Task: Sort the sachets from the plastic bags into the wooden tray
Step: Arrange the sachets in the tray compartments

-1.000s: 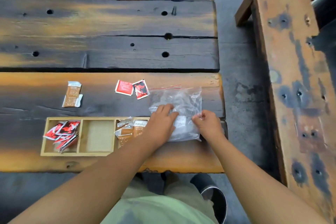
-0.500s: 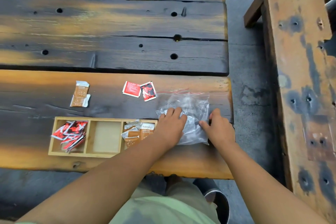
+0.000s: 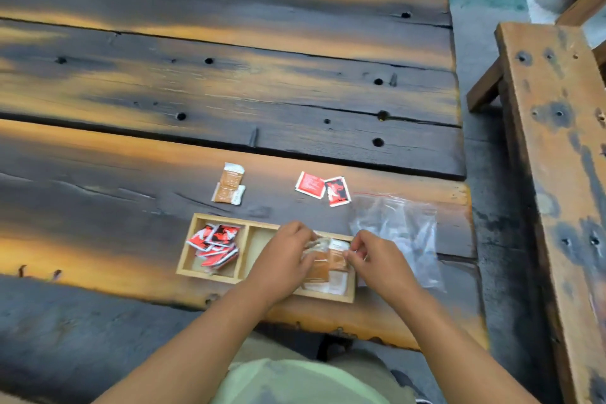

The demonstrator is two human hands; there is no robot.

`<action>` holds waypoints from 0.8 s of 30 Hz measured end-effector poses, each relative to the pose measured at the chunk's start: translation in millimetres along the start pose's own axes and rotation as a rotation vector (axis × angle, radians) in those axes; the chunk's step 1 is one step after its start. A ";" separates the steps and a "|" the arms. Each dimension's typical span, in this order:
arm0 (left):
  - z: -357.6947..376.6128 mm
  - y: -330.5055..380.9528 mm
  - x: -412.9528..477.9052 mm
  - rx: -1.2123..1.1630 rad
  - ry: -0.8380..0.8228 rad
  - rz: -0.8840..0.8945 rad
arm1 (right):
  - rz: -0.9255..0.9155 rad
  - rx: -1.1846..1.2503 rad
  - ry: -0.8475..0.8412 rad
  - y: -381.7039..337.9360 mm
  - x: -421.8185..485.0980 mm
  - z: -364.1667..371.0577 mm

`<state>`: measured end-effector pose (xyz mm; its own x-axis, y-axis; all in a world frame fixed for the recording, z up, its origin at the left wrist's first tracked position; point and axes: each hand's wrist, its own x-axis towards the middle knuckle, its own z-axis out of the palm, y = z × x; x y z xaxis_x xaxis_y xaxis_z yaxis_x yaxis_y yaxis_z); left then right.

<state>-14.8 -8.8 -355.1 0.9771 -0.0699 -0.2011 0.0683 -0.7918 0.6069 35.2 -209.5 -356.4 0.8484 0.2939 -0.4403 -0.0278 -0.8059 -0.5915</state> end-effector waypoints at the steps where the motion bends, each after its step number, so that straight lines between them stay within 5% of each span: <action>1: -10.0 -16.5 -9.5 -0.006 0.013 -0.001 | -0.003 0.001 -0.015 -13.6 -0.1 12.3; 12: -77.2 -146.0 -58.5 0.015 0.024 0.061 | 0.044 0.021 0.010 -144.3 -6.2 125.6; 18: -87.7 -170.0 -63.5 0.052 -0.132 0.060 | 0.399 0.526 0.041 -178.3 -5.1 166.4; 24: -75.9 -164.5 -63.1 0.206 -0.213 0.035 | 0.494 0.644 0.066 -188.3 5.7 173.9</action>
<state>-72.3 171.8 -383.9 0.9123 -0.2076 -0.3530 -0.0282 -0.8918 0.4515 -46.7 33.2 -365.1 0.6877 -0.0653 -0.7230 -0.6884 -0.3748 -0.6210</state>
